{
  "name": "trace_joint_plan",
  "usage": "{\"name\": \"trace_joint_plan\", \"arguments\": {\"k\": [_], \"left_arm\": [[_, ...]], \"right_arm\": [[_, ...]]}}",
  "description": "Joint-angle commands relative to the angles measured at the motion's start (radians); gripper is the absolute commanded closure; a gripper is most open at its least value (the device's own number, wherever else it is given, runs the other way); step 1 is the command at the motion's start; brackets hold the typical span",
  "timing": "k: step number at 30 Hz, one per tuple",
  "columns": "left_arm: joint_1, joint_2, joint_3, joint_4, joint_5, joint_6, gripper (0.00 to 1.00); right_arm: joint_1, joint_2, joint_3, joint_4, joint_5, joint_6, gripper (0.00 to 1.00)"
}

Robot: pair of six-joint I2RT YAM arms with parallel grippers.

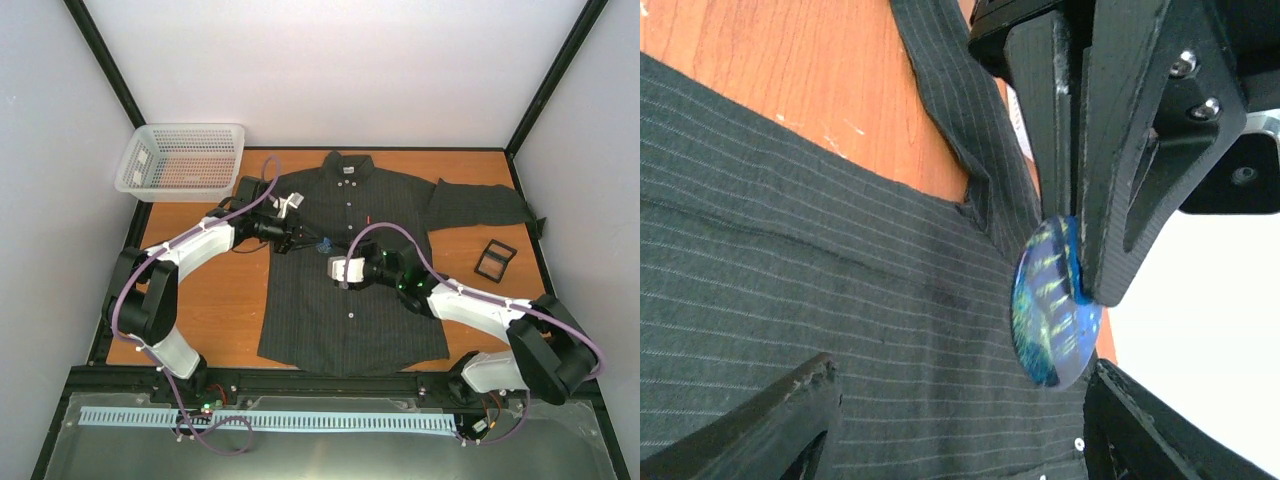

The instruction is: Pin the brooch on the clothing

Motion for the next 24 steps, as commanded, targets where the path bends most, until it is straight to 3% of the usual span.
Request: {"name": "trace_joint_plan", "arguments": {"k": [1,5,9,13,15,17,19,24], "left_arm": [[0.001,-0.037,-0.004,0.031,0.032,-0.018,0.99],[0.001,-0.038,-0.011,0.034,0.035,-0.016,0.99],[0.001,-0.039,-0.013,0.035,0.034,-0.015,0.99],[0.002,-0.041,-0.013,0.034,0.028,-0.009,0.99],[0.003,-0.041,-0.011,0.032,0.026,-0.005,0.96],[0.004,-0.047,-0.004,0.028,0.017,0.011,0.88],[0.007,-0.058,0.006,0.005,-0.019,0.039,0.78],[0.016,-0.133,0.001,-0.023,-0.18,0.155,0.28]], "right_arm": [[0.015,0.05,0.045,0.116,-0.026,-0.038,0.37],[0.015,0.077,0.059,0.141,-0.029,-0.035,0.44],[0.015,0.091,0.068,0.135,-0.016,-0.038,0.59],[0.015,0.093,0.066,0.133,0.001,-0.013,0.81],[0.015,0.087,0.064,0.121,0.001,-0.002,0.87],[0.015,0.079,0.062,0.101,-0.002,0.02,0.96],[0.016,0.067,0.062,0.081,-0.008,0.074,0.97],[-0.008,0.015,0.055,0.084,-0.052,0.454,0.97]]}}
